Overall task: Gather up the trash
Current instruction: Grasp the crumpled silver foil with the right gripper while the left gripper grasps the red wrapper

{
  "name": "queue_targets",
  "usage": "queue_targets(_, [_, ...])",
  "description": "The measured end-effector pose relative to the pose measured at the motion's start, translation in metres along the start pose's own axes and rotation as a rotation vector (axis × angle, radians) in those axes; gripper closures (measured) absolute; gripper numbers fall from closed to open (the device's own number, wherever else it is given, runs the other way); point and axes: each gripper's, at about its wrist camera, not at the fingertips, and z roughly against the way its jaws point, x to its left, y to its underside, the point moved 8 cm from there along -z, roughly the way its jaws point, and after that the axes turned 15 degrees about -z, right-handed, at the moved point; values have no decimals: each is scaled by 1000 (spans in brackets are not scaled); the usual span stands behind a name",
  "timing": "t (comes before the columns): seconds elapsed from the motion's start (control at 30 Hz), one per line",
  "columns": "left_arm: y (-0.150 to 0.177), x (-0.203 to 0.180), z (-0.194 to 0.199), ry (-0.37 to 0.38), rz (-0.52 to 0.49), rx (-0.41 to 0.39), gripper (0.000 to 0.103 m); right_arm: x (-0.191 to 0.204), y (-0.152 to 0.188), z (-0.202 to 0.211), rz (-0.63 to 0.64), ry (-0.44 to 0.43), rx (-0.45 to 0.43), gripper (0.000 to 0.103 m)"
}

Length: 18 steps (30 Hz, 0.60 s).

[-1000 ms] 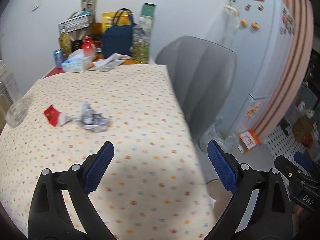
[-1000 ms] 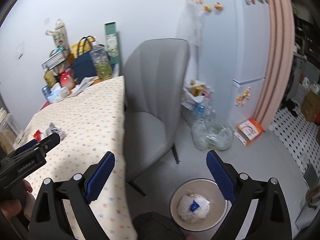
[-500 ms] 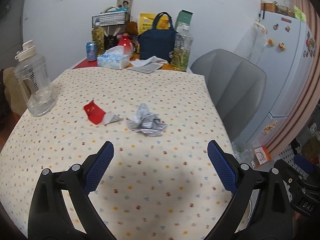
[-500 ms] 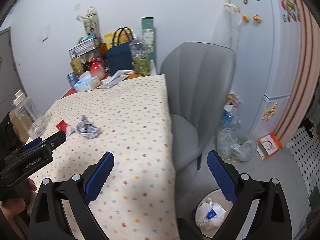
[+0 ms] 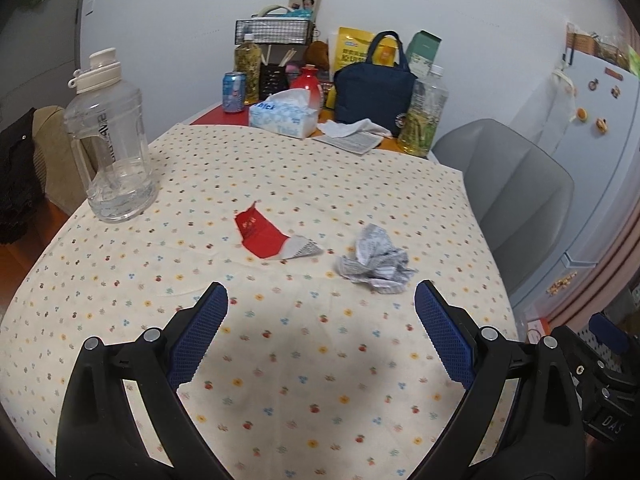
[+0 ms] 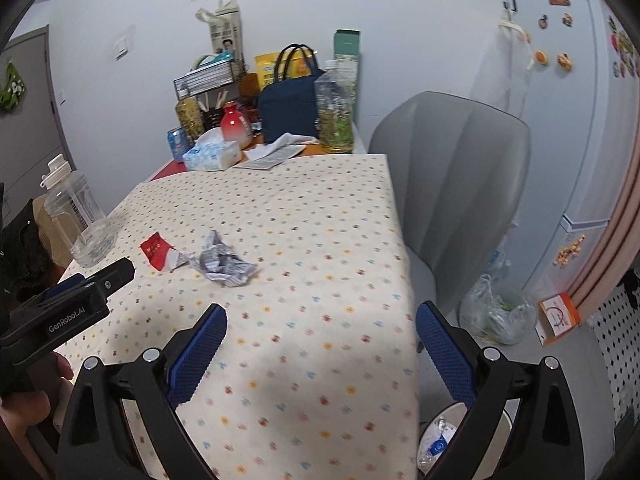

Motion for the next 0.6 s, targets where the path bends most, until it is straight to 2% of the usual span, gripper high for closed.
queue_targets(0.33, [-1, 41, -36, -41, 58, 45, 10, 44, -6, -44, 34, -45, 53, 10])
queue_targets(0.6, [-9, 68, -78, -53, 100, 88, 25, 72, -10, -87, 49, -60, 101, 11])
